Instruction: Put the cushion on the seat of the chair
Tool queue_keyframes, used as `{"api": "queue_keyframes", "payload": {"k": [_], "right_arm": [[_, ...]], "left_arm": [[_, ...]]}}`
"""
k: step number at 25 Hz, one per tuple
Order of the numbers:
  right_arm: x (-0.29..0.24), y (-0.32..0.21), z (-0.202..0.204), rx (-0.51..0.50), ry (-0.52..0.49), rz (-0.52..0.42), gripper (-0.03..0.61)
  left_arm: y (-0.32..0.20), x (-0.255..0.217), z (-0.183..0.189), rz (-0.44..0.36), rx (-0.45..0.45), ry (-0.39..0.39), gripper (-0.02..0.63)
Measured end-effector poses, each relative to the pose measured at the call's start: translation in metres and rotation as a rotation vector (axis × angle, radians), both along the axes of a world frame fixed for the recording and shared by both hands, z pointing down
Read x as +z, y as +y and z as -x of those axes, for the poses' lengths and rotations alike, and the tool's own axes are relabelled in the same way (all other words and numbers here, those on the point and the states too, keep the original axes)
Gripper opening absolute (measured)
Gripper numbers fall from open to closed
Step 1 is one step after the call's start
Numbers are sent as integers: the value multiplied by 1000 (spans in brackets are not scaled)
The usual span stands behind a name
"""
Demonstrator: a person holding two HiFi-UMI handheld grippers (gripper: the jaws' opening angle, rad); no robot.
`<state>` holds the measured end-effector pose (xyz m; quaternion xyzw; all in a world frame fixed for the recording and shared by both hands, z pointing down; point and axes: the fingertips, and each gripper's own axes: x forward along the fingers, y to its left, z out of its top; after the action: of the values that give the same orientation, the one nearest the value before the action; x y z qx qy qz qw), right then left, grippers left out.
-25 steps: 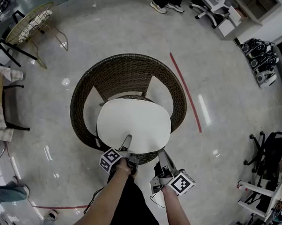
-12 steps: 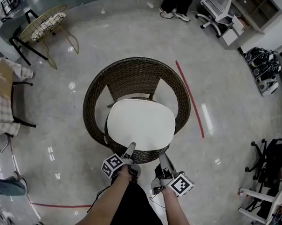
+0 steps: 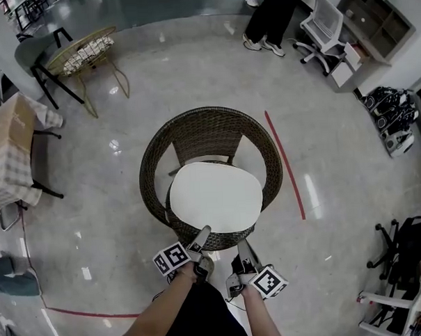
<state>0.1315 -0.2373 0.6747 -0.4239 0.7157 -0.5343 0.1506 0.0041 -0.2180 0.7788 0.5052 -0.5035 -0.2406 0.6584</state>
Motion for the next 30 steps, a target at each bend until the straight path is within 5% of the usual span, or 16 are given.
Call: {"api": "queue_keyframes", "payload": {"k": [12,19,30], "right_arm": [[-37,8,-15,46,34,-21,-9],[-60,19,-18,69,8,-42,-9],[-123,18,-12,54,7,-214,-9]], "left_arm": [[-10,-105,-10,-245,124,-208,170],[-7,-160,-18,-337,155,-242,124],[0,-217,-21,-471,183,-310,23]]}}
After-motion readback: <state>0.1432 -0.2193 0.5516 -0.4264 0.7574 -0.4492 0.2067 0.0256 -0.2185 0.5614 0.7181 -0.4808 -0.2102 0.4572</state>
